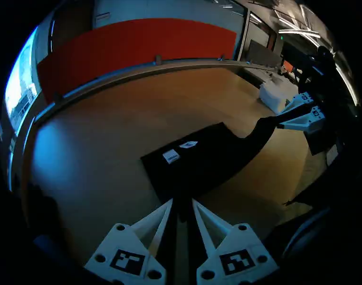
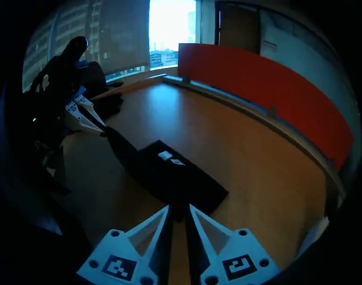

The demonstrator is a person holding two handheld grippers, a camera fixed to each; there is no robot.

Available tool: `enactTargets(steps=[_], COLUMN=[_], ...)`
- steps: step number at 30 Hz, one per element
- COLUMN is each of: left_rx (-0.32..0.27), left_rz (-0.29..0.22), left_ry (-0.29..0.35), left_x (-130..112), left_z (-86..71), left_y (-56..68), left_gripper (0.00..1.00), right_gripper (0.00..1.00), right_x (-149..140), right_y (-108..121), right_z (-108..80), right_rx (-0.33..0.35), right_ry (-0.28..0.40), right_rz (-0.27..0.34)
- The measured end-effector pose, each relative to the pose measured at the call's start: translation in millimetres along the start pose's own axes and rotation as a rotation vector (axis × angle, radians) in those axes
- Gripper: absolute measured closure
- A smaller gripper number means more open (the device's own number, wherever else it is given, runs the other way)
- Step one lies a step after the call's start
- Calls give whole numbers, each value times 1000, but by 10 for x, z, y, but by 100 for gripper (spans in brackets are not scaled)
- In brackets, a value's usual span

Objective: Fold towel

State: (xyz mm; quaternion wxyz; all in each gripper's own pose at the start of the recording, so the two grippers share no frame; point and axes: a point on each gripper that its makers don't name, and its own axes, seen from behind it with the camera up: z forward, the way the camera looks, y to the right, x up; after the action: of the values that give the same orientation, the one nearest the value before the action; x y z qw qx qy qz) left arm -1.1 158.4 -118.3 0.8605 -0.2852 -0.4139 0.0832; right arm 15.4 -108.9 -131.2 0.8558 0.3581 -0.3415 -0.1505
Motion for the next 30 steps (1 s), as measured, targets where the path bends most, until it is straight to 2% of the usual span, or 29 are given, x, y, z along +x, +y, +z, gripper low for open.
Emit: enactTargets(steps=[14, 30], left_rx=[26, 29], left_rz=[-24, -29], left_ry=[-47, -93], left_x=[52, -75], left_z=[476, 874], left_y=[-222, -303], left_gripper=[88, 87], right_gripper=[84, 84], right_x=[-85, -338], right_y=[322, 462], right_z=[434, 739], right_rx=[-16, -12], right_ry=[-51, -104], right_rz=[12, 55])
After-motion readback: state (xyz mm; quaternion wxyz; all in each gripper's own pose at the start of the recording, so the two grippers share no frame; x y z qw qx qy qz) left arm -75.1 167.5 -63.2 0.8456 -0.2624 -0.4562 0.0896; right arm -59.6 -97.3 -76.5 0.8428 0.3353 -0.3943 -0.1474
